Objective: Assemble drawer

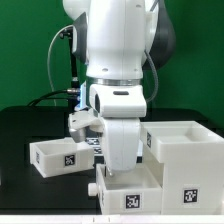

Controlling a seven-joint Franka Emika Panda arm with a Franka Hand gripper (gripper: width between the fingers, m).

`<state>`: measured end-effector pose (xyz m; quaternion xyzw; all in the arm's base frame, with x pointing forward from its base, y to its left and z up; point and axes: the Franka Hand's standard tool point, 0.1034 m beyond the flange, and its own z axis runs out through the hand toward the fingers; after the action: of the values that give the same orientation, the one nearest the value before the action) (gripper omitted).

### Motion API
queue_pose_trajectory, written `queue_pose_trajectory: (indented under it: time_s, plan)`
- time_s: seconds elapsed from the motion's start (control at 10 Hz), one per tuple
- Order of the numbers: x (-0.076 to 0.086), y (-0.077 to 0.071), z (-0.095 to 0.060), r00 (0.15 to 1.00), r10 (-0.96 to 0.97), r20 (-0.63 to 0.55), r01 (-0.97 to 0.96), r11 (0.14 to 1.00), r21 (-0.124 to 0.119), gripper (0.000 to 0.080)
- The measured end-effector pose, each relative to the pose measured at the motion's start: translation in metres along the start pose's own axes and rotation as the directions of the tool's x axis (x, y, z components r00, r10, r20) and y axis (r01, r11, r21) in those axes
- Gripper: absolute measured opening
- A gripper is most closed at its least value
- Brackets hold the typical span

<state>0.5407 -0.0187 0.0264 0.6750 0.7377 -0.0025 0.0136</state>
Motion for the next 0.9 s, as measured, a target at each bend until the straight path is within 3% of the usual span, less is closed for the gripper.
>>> queue_pose_trajectory:
  time_s: [0.9]
  plan:
    - [-0.0006,0.0005,-0.0017,1.000,-0.006,0.000,0.006,1.000,-0.002,0.0039]
